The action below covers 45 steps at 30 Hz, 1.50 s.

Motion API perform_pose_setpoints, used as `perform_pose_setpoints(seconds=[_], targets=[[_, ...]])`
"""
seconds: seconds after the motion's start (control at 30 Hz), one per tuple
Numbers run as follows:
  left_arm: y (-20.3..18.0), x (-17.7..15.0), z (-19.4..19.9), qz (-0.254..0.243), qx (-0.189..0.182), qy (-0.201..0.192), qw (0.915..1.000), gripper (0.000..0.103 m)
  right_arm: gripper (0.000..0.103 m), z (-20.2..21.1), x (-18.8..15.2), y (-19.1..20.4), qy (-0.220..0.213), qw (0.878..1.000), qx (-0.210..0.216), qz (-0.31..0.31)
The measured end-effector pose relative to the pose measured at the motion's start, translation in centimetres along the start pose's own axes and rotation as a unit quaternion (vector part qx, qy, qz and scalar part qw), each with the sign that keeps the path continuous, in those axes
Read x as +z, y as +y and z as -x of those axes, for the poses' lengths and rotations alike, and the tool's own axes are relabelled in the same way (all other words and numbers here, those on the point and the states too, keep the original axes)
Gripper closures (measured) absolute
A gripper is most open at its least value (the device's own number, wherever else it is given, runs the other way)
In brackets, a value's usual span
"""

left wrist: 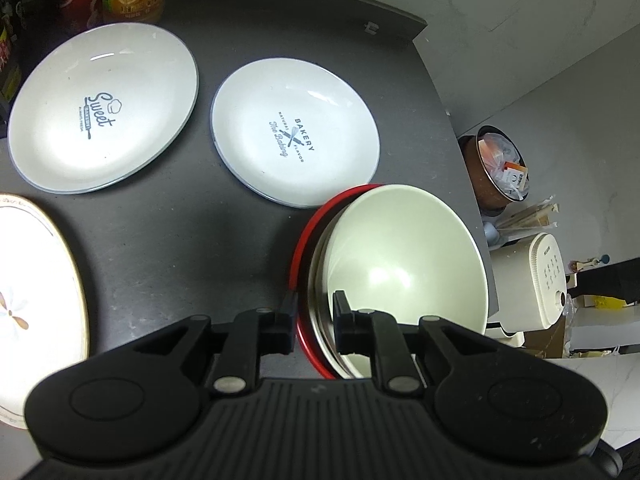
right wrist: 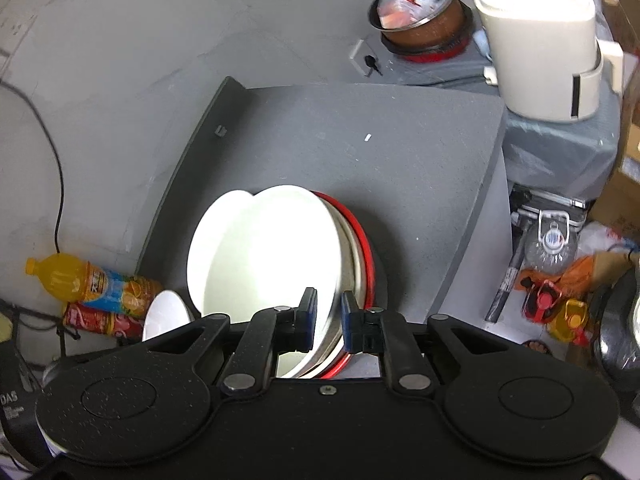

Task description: Organize plates and bowls

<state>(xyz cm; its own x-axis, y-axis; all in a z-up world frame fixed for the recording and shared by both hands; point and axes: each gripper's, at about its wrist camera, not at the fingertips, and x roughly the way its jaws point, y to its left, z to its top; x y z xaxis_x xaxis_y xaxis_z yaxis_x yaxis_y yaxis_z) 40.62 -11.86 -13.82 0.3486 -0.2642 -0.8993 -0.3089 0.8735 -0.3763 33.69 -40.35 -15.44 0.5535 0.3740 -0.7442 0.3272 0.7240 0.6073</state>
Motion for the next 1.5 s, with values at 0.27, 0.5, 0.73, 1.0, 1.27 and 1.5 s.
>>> perform_pose_setpoints(seconds=[0.27, 0.5, 0.73, 1.0, 1.27, 1.5], targets=[[0.8, -0.4, 1.1, -0.01, 0.008, 0.0, 0.9999, 0.067, 0.083, 0.9, -0.7, 2.2, -0.003, 0.999, 0.01, 0.044], [2.4, -0.8, 3.2, -0.028, 0.014, -0.019, 0.9993, 0.055, 0.069, 0.8, -2.1, 4.5, 0.003, 0.996, 0.013, 0.088], [5.4, -1.3, 5.9, -0.039, 0.038, -0.046, 0.9974, 0.034, 0.045, 1.1, -4.1, 7.3, -0.002, 0.991, 0.016, 0.135], [10.2, -2.8, 8.9, -0.036, 0.063, -0.069, 0.995, 0.032, 0.029, 1.0, -7.4, 10.0, 0.005, 0.984, 0.024, 0.179], [15.0, -4.2, 11.6, -0.022, 0.076, -0.083, 0.9934, 0.032, 0.023, 1.1, -10.3, 11.9, 0.004, 0.979, 0.025, 0.201], [18.5, -5.3, 13.4, -0.013, 0.083, -0.09, 0.9924, 0.032, 0.015, 1.2, -13.3, 14.0, 0.009, 0.967, 0.031, 0.251]])
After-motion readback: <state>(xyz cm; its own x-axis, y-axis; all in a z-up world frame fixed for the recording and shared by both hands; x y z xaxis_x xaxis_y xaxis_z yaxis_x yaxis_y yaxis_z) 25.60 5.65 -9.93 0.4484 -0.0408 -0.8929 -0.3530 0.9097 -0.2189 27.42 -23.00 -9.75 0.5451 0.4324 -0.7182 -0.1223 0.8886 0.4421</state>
